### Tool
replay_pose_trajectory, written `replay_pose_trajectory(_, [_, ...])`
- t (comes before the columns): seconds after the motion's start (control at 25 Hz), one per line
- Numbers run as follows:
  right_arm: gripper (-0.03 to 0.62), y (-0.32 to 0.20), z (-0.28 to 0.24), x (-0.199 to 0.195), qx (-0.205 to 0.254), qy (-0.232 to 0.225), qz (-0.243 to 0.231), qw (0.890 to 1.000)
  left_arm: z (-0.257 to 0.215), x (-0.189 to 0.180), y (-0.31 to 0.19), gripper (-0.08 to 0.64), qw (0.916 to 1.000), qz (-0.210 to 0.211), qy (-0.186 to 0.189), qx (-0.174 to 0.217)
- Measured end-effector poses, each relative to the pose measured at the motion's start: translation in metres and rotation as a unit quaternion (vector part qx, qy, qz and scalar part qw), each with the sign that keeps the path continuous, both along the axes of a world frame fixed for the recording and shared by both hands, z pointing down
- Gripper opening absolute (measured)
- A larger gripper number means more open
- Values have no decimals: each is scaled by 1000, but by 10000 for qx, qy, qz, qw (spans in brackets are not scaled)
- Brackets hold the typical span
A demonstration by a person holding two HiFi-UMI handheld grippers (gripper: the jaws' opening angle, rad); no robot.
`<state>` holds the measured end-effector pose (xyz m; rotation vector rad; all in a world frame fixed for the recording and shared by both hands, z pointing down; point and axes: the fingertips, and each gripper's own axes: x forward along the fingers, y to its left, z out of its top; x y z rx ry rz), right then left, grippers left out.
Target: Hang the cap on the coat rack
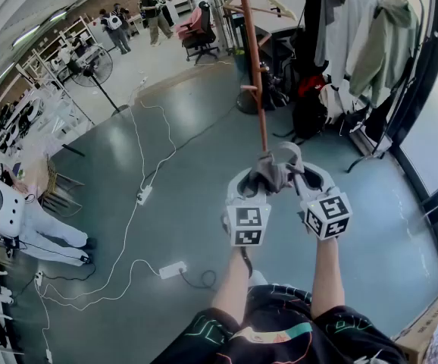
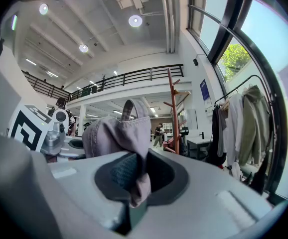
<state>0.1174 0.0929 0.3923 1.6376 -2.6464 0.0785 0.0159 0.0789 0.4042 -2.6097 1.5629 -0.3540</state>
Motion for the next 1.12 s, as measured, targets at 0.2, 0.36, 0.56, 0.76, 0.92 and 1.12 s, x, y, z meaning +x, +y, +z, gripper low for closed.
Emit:
replay_pose_trajectory(0.2, [24, -4, -3, 13, 109, -103, 14, 9999, -3, 11, -6, 54, 10000, 5, -11, 52])
replay_pose_trajectory(0.36, [25, -11, -9, 23, 195, -317, 114, 9992, -8, 20, -12, 54, 9999, 63, -40, 110])
replay_pose_trajectory(0.56, [25, -18, -17, 29, 272, -292, 139, 9991, -18, 25, -19, 55, 9997, 120, -101, 186])
replay_pose_trajectory(0.76, [25, -29, -26, 37, 363, -364, 131, 9986, -28, 33, -28, 55, 9993, 149, -163, 303])
replay_pose_trajectory(0.92, [25, -30, -30, 35, 412, -469, 114, 9980, -34, 30, -27, 55, 9991, 144, -182, 354])
replay_pose_trajectory(1.12, [25, -31, -20, 26, 309, -489, -16, 9983, -25, 16, -28, 57, 9995, 14, -193, 238])
